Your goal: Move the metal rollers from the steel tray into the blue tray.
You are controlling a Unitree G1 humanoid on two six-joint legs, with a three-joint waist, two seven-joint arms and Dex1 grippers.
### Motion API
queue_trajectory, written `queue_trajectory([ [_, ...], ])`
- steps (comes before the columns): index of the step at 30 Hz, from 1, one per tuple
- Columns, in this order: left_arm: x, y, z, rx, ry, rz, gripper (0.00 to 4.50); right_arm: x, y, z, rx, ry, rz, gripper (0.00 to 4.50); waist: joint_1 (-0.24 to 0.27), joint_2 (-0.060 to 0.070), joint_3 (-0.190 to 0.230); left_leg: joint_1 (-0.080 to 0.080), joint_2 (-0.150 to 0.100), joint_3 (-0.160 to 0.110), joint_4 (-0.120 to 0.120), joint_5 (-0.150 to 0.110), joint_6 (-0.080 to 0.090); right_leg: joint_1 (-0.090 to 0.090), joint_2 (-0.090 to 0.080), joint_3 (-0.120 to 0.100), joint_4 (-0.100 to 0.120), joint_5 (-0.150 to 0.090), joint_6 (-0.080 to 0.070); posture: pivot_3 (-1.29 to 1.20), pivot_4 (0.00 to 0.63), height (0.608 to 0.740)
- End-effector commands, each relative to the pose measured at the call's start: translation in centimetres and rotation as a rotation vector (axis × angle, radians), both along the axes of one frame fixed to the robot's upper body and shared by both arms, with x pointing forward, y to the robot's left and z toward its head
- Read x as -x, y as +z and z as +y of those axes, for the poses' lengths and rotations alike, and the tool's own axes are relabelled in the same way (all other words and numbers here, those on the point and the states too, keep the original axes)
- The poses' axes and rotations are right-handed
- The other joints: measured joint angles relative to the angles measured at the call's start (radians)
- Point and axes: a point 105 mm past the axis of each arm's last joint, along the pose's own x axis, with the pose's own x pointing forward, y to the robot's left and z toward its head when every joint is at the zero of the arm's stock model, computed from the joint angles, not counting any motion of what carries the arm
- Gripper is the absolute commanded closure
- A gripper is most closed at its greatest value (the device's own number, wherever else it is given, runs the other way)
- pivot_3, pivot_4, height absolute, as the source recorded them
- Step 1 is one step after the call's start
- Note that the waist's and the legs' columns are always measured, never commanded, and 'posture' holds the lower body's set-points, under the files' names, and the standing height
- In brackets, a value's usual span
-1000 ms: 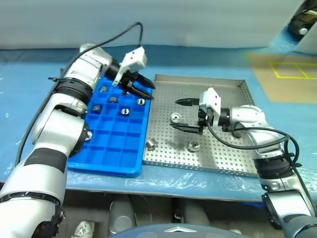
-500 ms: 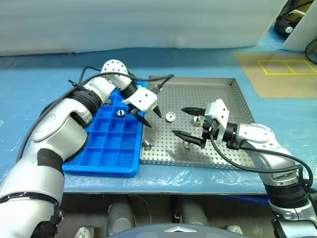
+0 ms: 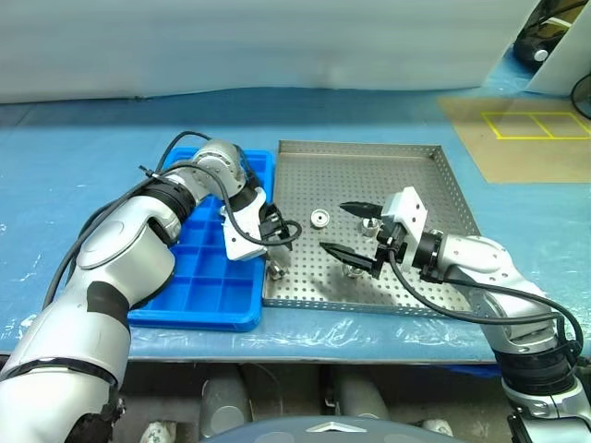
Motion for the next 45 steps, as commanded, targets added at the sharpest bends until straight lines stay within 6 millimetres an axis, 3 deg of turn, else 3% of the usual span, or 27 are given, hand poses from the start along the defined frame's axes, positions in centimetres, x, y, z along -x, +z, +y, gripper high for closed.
queue_trajectory([
  [1, 0.1, -0.4, 0.1, -0.067, -0.075, -0.05, 2.05, 0.4, 1.0, 0.6, -0.024, 0.022, -0.046, 0.0, -0.001, 0.0, 0.0, 0.001, 0.0, 0.001, 0.0, 0.0, 0.0, 0.0, 0.0, 0.001, 0.001, 0.0, 0.0, -0.42, 0.15, 0.74],
  [7, 0.0, 0.0, -1.8, -0.038, -0.114, -0.085, 2.05, 0.5, 1.1, 0.6, -0.028, 0.006, -0.05, 0.0, -0.004, 0.0, 0.0, 0.004, 0.001, 0.003, 0.0, 0.0, 0.0, 0.0, 0.0, 0.004, 0.001, 0.0, 0.0, -0.45, 0.15, 0.74],
  [9, -0.3, 0.6, -2.7, 0.02, -0.038, -0.04, 2.05, 0.5, 1.1, 0.4, -0.027, -0.005, -0.05, 0.0, -0.004, 0.0, 0.0, 0.004, 0.001, 0.004, 0.0, -0.001, 0.001, 0.0, 0.0, 0.005, 0.001, 0.0, 0.0, -0.45, 0.15, 0.74],
  [15, -1.4, 2.6, -2.7, 0.035, 0.338, 0.247, 2.05, 0.9, 0.8, 0.4, -0.029, -0.016, -0.045, 0.0, -0.006, 0.0, 0.0, 0.009, 0.001, 0.011, -0.001, -0.002, 0.004, -0.001, 0.0, 0.012, 0.001, 0.0, 0.0, -0.45, 0.15, 0.74],
  [18, -0.5, 3.7, -1.6, -0.07, 0.492, 0.405, 2.05, 0.9, 0.7, 0.4, -0.029, -0.016, -0.043, 0.0, -0.017, 0.0, 0.0, 0.011, 0.001, 0.016, -0.002, -0.003, 0.004, -0.002, 0.001, 0.015, 0.002, 0.0, 0.001, -0.44, 0.15, 0.74],
  [23, 3.8, 5.7, -0.9, -0.282, 0.717, 0.78, 2.05, 0.8, 0.5, 0.7, -0.028, -0.002, -0.039, 0.0, -0.025, -0.001, 0.001, 0.008, 0.002, 0.019, -0.003, -0.003, 0.004, -0.01, 0.004, 0.019, 0.003, -0.001, 0.002, -0.42, 0.15, 0.74],
  [29, 3.6, 4.4, -1.4, -0.402, 0.919, 0.859, 2.05, 0.7, 0.3, 1.4, -0.038, 0.014, -0.033, 0.0, -0.025, -0.001, 0.001, 0.003, 0.0, 0.02, -0.004, -0.003, 0.004, -0.013, 0.004, 0.021, 0.001, -0.002, 0.004, -0.4, 0.15, 0.74],
  [34, 2.3, 1.6, 0.2, -0.481, 1.044, 0.736, 2.05, 0.7, 0.1, 1.9, -0.049, 0.028, -0.028, 0.0, -0.032, -0.001, 0.001, -0.001, 0.003, 0.02, -0.006, -0.003, 0.004, -0.015, 0.008, 0.022, 0.001, -0.002, 0.004, -0.37, 0.15, 0.74],
  [39, 1.4, 0.2, 1.7, -0.49, 1.15, 0.639, 2.05, 0.6, -0.1, 2.3, -0.054, 0.046, -0.022, 0.0, -0.026, -0.001, 0.001, 0.0, 0.003, 0.019, -0.005, -0.003, 0.004, -0.015, 0.008, 0.022, 0.0, -0.001, 0.005, -0.34, 0.15, 0.74],
  [45, 1.8, -0.9, 1.6, -0.455, 1.227, 0.624, 2.05, 0.4, -0.3, 2.6, -0.056, 0.07, -0.017, 0.0, -0.024, -0.001, 0.001, 0.005, 0.003, 0.019, -0.005, -0.003, 0.004, -0.009, 0.008, 0.022, 0.0, -0.001, 0.005, -0.31, 0.15, 0.74],
])
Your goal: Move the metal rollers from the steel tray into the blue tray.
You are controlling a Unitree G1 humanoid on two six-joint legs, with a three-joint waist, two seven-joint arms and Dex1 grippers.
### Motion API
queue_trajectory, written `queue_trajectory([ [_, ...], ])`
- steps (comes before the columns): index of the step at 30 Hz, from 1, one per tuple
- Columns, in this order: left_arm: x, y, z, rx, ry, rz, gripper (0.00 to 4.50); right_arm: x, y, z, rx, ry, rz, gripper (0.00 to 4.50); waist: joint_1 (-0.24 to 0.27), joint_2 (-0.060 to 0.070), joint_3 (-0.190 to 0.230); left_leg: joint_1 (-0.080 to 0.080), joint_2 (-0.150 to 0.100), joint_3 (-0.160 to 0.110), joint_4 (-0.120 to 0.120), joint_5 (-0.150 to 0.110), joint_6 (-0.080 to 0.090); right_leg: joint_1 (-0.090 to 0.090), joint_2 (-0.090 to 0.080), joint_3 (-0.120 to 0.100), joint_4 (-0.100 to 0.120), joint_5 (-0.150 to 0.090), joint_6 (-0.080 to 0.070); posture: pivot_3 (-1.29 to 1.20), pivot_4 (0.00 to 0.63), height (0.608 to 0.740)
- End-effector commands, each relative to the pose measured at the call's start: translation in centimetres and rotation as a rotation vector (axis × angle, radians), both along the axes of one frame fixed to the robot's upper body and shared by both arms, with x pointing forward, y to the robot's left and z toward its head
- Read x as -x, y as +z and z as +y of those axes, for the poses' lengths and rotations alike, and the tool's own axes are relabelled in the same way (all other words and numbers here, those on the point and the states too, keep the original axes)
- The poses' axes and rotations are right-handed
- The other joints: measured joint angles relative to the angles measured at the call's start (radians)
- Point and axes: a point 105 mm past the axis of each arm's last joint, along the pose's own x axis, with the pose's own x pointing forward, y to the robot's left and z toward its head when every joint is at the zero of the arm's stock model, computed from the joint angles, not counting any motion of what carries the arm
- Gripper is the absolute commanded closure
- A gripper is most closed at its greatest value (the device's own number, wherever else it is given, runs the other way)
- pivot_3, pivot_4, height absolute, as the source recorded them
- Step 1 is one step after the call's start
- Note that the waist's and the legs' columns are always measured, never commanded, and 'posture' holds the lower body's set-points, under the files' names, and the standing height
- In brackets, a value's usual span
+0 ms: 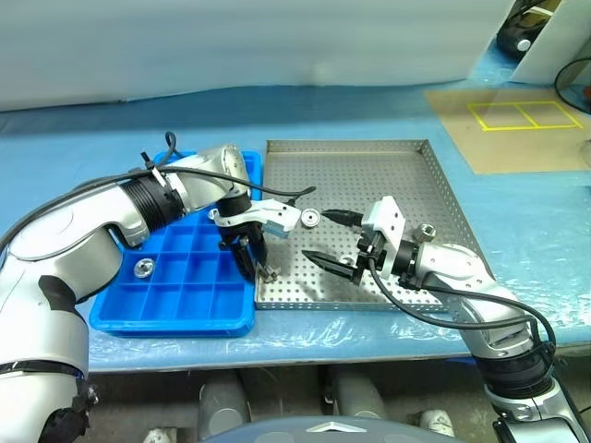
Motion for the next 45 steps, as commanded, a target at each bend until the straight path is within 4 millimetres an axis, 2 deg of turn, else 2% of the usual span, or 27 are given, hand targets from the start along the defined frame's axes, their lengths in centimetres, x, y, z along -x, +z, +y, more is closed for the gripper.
queue_trajectory([
  [1, 0.0, -0.2, 0.2, -0.015, 0.072, -0.035, 2.05, 0.0, 0.8, 0.4, -0.009, 0.027, -0.04, 0.0, -0.001, 0.0, 0.0, 0.001, 0.0, 0.0, 0.0, 0.0, 0.0, 0.001, 0.0, 0.0, 0.0, 0.0, 0.0, -0.31, 0.15, 0.74],
  [6, 1.5, -0.7, -0.5, -0.029, 0.18, 0.038, 2.05, 0.1, 0.4, 0.6, 0.0, 0.044, -0.038, 0.0, -0.001, 0.0, 0.0, 0.002, 0.001, 0.0, 0.0, 0.0, -0.001, 0.001, 0.0, 0.0, 0.001, 0.0, 0.0, -0.3, 0.15, 0.74],
  [9, 0.7, -1.9, -0.9, -0.043, 0.267, 0.007, 2.05, 0.1, 0.2, 0.7, 0.001, 0.046, -0.039, 0.0, 0.001, 0.0, 0.0, 0.002, 0.0, 0.0, 0.0, 0.0, -0.001, 0.001, 0.0, 0.0, 0.0, 0.0, 0.0, -0.3, 0.15, 0.74],
  [13, 0.2, -2.9, -0.6, -0.056, 0.291, -0.036, 2.05, 0.2, 0.2, 0.6, 0.003, 0.045, -0.04, 0.0, 0.0, 0.001, 0.0, 0.0, 0.0, 0.0, 0.0, 0.0, -0.001, 0.001, 0.0, 0.0, 0.0, 0.0, 0.0, -0.3, 0.15, 0.74],
  [22, -2.7, -3.9, 0.0, -0.046, 0.357, -0.161, 2.05, 0.4, 0.0, 0.5, 0.006, 0.043, -0.036, 0.0, -0.005, 0.001, -0.001, 0.001, 0.0, 0.0, 0.0, 0.001, -0.001, 0.002, 0.002, 0.001, 0.0, 0.001, -0.001, -0.3, 0.15, 0.74],
  [31, -4.0, -4.3, 0.4, -0.032, 0.312, -0.238, 2.05, 0.4, -0.1, 0.5, 0.018, 0.05, -0.041, 0.0, -0.006, 0.001, -0.001, 0.002, 0.0, -0.001, 0.001, 0.001, -0.001, 0.002, 0.002, 0.001, 0.0, 0.002, -0.001, -0.31, 0.15, 0.74],
  [37, -3.7, -4.2, 0.8, -0.021, 0.19, -0.254, 2.05, 0.4, -0.1, 0.4, 0.019, 0.048, -0.042, 0.0, -0.009, 0.001, -0.001, 0.002, 0.0, -0.001, -0.001, 0.001, -0.001, 0.002, 0.002, 0.001, -0.002, 0.002, -0.001, -0.31, 0.15, 0.74],
  [41, -4.5, -4.6, 0.9, -0.028, 0.214, -0.295, 2.05, 0.3, 0.0, 0.4, 0.017, 0.046, -0.045, 0.0, -0.017, 0.001, -0.001, 0.001, 0.0, -0.001, -0.002, 0.001, -0.001, 0.002, 0.003, 0.001, -0.003, 0.002, -0.001, -0.31, 0.15, 0.74],
  [44, -4.1, -4.4, 1.0, -0.009, 0.172, -0.277, 2.67, 0.2, 0.1, 0.4, 0.015, 0.047, -0.046, 0.0, -0.024, 0.001, -0.001, 0.001, 0.0, -0.001, -0.002, 0.001, -0.001, 0.002, 0.003, 0.001, -0.003, 0.002, -0.001, -0.3, 0.15, 0.74],
  [45, -4.2, -4.5, 1.1, -0.015, 0.182, -0.283, 3.0, 0.2, 0.1, 0.4, 0.015, 0.047, -0.047, 0.0, -0.025, 0.001, -0.001, 0.001, 0.0, -0.001, -0.002, 0.001, -0.001, 0.002, 0.003, 0.001, -0.003, 0.002, -0.001, -0.3, 0.15, 0.74],
])
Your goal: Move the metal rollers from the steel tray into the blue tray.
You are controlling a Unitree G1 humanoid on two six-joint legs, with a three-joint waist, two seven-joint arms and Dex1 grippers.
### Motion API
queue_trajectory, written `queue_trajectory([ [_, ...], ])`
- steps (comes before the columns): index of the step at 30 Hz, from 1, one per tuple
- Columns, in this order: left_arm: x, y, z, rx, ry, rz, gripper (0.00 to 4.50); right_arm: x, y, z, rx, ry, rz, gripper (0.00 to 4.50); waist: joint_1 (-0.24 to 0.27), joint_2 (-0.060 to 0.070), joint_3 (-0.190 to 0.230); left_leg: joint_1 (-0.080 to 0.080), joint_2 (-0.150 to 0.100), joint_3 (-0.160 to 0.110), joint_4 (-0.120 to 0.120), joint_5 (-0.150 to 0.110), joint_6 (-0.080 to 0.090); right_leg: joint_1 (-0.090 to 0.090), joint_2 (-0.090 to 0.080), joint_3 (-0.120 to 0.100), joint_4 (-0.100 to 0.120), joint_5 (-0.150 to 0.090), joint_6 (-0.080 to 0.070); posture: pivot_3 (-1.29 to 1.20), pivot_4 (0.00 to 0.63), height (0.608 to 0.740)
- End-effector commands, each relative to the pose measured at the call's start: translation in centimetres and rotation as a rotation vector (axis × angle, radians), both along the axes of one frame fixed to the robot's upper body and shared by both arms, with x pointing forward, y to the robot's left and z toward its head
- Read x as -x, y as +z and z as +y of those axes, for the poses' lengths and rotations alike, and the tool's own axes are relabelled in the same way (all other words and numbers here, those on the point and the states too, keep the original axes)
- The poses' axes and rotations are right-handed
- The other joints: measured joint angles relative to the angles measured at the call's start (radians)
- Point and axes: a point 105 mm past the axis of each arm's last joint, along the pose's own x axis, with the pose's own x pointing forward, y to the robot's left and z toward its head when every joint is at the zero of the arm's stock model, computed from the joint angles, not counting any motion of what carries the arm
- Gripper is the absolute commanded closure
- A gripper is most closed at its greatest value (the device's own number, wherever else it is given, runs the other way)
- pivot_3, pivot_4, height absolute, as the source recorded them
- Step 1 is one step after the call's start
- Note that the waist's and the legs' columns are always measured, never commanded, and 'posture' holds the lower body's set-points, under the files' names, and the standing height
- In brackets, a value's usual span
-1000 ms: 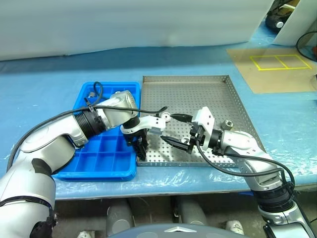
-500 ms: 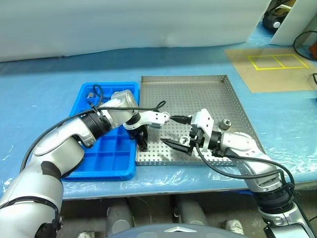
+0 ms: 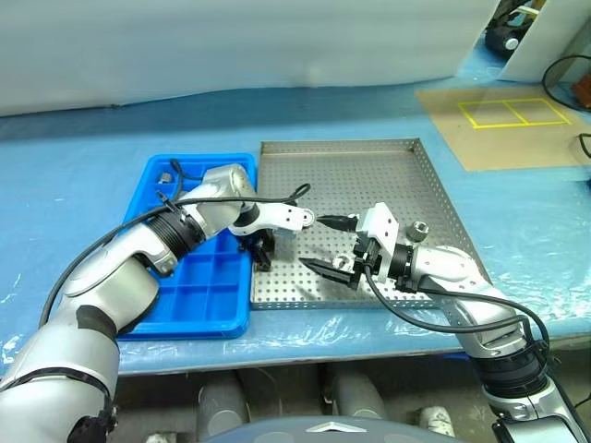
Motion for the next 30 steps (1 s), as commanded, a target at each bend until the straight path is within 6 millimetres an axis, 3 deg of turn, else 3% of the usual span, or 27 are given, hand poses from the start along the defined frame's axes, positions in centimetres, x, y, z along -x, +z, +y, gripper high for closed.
queue_trajectory([
  [1, -0.5, -1.0, 2.0, -0.063, 0.05, -0.012, 3.29, 0.0, 0.9, 0.1, -0.012, 0.009, -0.042, 0.0, -0.001, 0.0, 0.0, 0.0, 0.0, 0.0, 0.0, 0.0, 0.0, 0.0, 0.0, 0.0, 0.0, 0.0, 0.0, -0.3, 0.15, 0.74],
  [2, -0.8, -1.0, 2.1, -0.066, 0.053, -0.03, 3.62, 0.0, 0.9, 0.1, -0.013, 0.008, -0.043, 0.0, -0.002, 0.0, 0.0, 0.0, 0.0, 0.0, 0.0, 0.0, 0.0, 0.0, 0.0, 0.0, 0.0, 0.0, 0.0, -0.3, 0.15, 0.74],
  [5, -0.4, -1.0, 2.0, -0.05, 0.022, -0.006, 3.62, -0.1, 1.0, 0.1, -0.014, 0.009, -0.045, 0.0, -0.003, 0.0, 0.0, 0.0, 0.0, 0.0, 0.0, 0.0, 0.0, 0.0, 0.0, 0.0, -0.001, 0.0, 0.0, -0.3, 0.15, 0.74],
  [9, -0.4, -1.0, 2.4, -0.066, 0.015, -0.019, 4.45, -0.2, 1.1, 0.2, -0.017, 0.012, -0.048, 0.0, -0.004, 0.0, 0.0, 0.0, 0.0, 0.0, -0.003, 0.0, 0.0, -0.001, 0.001, 0.0, -0.002, 0.0, 0.0, -0.3, 0.15, 0.74],
  [18, -1.0, -0.1, 1.8, -0.037, 0.015, -0.04, 4.48, -0.4, 1.1, 0.5, -0.02, 0.02, -0.052, 0.0, -0.003, 0.0, 0.0, 0.0, 0.0, 0.0, -0.007, 0.0, 0.0, -0.001, 0.002, 0.0, -0.006, 0.0, 0.0, -0.29, 0.15, 0.74],
  [30, -1.5, 4.5, -0.8, 0.108, -0.046, -0.087, 4.48, -0.7, 1.6, 0.2, -0.019, 0.022, -0.066, 0.0, 0.003, 0.0, 0.0, -0.007, 0.0, -0.001, -0.008, -0.001, 0.001, -0.007, 0.002, 0.0, -0.011, 0.001, -0.001, -0.29, 0.15, 0.74],
])
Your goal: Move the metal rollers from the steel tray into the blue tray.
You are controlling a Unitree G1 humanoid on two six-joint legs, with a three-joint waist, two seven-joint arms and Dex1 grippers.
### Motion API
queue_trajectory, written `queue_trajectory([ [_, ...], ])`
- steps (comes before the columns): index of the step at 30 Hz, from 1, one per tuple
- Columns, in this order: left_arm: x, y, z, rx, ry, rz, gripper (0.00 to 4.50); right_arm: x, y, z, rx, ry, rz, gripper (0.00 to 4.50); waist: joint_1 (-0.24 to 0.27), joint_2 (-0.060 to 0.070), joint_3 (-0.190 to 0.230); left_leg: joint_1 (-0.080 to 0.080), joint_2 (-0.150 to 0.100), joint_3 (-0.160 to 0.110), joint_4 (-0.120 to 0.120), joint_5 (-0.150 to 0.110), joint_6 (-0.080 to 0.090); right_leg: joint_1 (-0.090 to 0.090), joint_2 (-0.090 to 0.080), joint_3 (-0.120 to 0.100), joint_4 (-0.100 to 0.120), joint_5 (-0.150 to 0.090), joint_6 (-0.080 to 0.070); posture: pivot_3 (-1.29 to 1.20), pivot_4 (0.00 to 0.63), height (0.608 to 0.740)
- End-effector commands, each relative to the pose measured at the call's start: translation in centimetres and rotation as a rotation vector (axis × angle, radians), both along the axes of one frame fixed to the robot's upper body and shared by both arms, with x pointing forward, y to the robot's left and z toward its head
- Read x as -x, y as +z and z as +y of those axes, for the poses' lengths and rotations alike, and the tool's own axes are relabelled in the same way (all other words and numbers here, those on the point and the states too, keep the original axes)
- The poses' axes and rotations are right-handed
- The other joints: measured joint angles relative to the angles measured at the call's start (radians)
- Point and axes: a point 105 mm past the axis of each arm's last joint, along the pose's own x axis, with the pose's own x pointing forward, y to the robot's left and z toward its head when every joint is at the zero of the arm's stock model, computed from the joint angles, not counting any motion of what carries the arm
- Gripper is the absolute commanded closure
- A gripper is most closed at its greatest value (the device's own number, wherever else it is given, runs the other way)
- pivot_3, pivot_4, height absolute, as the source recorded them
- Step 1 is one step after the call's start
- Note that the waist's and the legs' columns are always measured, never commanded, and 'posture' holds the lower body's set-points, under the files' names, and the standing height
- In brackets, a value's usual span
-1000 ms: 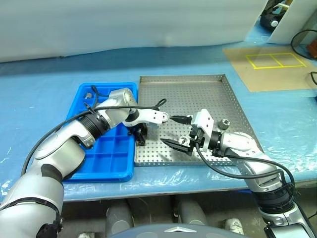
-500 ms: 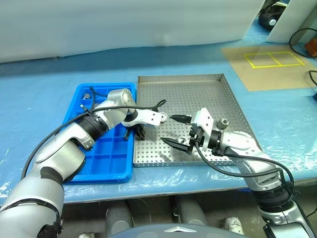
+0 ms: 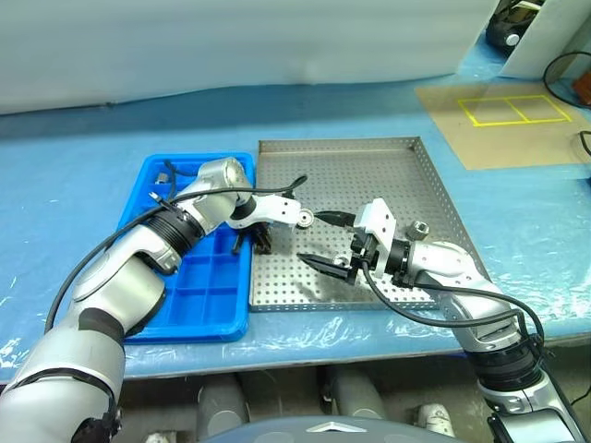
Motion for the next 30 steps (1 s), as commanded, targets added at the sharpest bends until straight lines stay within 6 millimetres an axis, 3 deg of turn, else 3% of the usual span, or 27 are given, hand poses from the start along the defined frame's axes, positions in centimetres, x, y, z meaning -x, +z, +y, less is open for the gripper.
queue_trajectory([
  [1, -0.3, 3.3, -1.0, 0.072, -0.037, -0.034, 4.48, -0.1, 1.3, -0.2, -0.009, 0.012, -0.049, 0.0, 0.005, 0.0, 0.0, -0.002, 0.0, 0.0, 0.0, 0.0, 0.0, -0.001, 0.0, 0.0, 0.0, 0.0, 0.0, -0.29, 0.15, 0.74],
  [12, -0.6, 4.9, 0.0, 0.078, -0.088, -0.049, 4.48, -0.6, 1.6, -0.8, 0.021, 0.034, -0.058, 0.0, 0.009, 0.0, 0.0, -0.002, 0.0, 0.0, 0.0, 0.0, 0.0, -0.001, 0.0, 0.0, 0.0, 0.0, 0.0, -0.26, 0.15, 0.74],
  [15, -1.9, 5.2, 0.2, 0.075, -0.056, -0.137, 4.48, -0.7, 1.5, -0.6, 0.019, 0.042, -0.057, 0.0, 0.011, 0.0, 0.0, -0.002, 0.0, 0.0, 0.0, 0.0, 0.0, -0.002, 0.0, 0.0, 0.0, 0.001, 0.0, -0.26, 0.15, 0.74],
  [18, -3.3, 6.4, -1.2, 0.164, -0.073, -0.257, 4.48, -0.8, 1.4, -0.2, 0.015, 0.045, -0.057, 0.0, 0.021, 0.0, 0.0, -0.002, 0.0, 0.0, 0.0, 0.0, 0.0, -0.001, 0.0, 0.0, 0.0, 0.001, 0.0, -0.26, 0.15, 0.74],
  [20, -2.6, 7.5, -2.2, 0.225, -0.226, -0.296, 4.48, -0.8, 1.3, -0.1, 0.012, 0.048, -0.057, 0.0, 0.027, 0.0, 0.0, -0.003, 0.0, -0.001, 0.0, 0.0, 0.0, -0.001, 0.0, 0.0, 0.0, 0.001, 0.0, -0.26, 0.15, 0.74],
  [23, -0.9, 7.0, -0.3, 0.108, -0.559, -0.332, 4.48, -0.6, 1.3, 0.1, 0.011, 0.054, -0.056, 0.0, 0.029, 0.0, 0.0, -0.003, 0.0, -0.001, 0.0, 0.0, 0.001, -0.001, 0.001, 0.001, -0.001, 0.001, 0.0, -0.26, 0.15, 0.74],
  [25, -0.9, 7.2, -0.3, 0.14, -0.596, -0.331, 4.48, -0.6, 1.2, 0.0, 0.012, 0.052, -0.057, 0.0, 0.028, 0.0, 0.0, -0.003, 0.0, -0.001, 0.0, 0.0, 0.001, -0.002, 0.001, 0.001, -0.001, 0.001, 0.0, -0.27, 0.15, 0.74],
  [28, -1.4, 7.6, -0.1, 0.125, -0.647, -0.381, 3.89, -0.6, 1.1, -0.1, 0.013, 0.043, -0.059, 0.0, 0.037, 0.0, 0.0, -0.002, 0.0, -0.001, 0.0, 0.0, 0.001, -0.001, 0.001, 0.0, 0.0, 0.001, 0.001, -0.28, 0.15, 0.74],
  [30, -2.0, 7.8, -0.4, 0.119, -0.674, -0.46, 3.25, -0.5, 1.1, -0.1, 0.012, 0.042, -0.058, 0.0, 0.04, 0.0, 0.0, -0.002, 0.0, -0.001, 0.002, 0.0, 0.001, -0.001, 0.0, 0.0, 0.0, 0.002, 0.001, -0.28, 0.15, 0.74],
])
